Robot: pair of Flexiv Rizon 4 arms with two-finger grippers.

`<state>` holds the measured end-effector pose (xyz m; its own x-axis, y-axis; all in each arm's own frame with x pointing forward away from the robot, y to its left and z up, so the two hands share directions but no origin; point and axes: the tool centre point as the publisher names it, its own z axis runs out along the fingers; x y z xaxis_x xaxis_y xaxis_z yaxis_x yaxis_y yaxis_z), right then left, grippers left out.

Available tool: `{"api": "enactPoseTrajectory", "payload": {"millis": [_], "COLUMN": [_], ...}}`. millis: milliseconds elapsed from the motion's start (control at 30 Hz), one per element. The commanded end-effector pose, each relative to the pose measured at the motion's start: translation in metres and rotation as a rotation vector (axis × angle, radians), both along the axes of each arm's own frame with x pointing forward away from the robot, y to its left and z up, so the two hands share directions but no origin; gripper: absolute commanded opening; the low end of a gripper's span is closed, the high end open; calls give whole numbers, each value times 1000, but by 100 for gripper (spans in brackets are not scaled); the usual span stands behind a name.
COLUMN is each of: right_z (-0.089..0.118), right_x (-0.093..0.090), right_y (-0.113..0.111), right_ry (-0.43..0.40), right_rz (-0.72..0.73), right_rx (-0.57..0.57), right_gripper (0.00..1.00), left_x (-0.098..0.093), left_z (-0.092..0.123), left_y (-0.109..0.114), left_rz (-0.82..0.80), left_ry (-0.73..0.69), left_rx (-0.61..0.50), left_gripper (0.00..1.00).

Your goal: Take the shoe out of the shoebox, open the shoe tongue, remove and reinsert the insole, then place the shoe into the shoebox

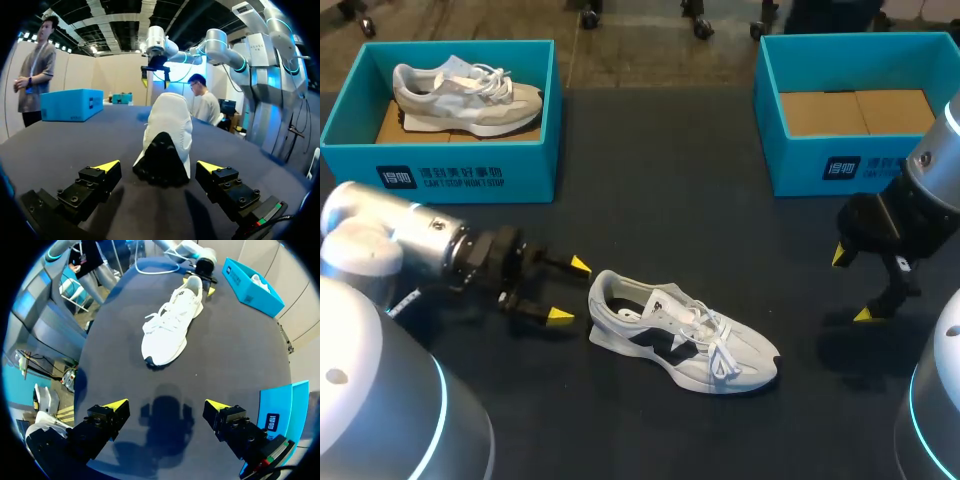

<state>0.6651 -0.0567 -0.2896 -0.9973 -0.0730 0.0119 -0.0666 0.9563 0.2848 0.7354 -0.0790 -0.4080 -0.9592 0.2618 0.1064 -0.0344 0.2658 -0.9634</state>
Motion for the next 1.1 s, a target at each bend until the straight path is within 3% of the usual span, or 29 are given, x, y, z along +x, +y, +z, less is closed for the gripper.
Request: {"api": "enactPoseTrajectory", "payload": {"millis": [33, 567, 1100], "right_z": [-1, -1, -1], "right_x": [0, 0, 0], "right_y": [0, 0, 0], "right_ry": [-1, -1, -1], "right_rz": [0, 0, 0], "right_rx": [-2, -2, -2], "right_gripper": [100, 100, 100], "left_x": [6, -13, -24], "left_z": [-8, -6, -4], "left_y": [-9, -30, -43], "left_rz": [-158, -276, -278], "left_ry": [44, 8, -11], "left_rx": [-26, -16, -78], "left_gripper": [100, 100, 100]}}
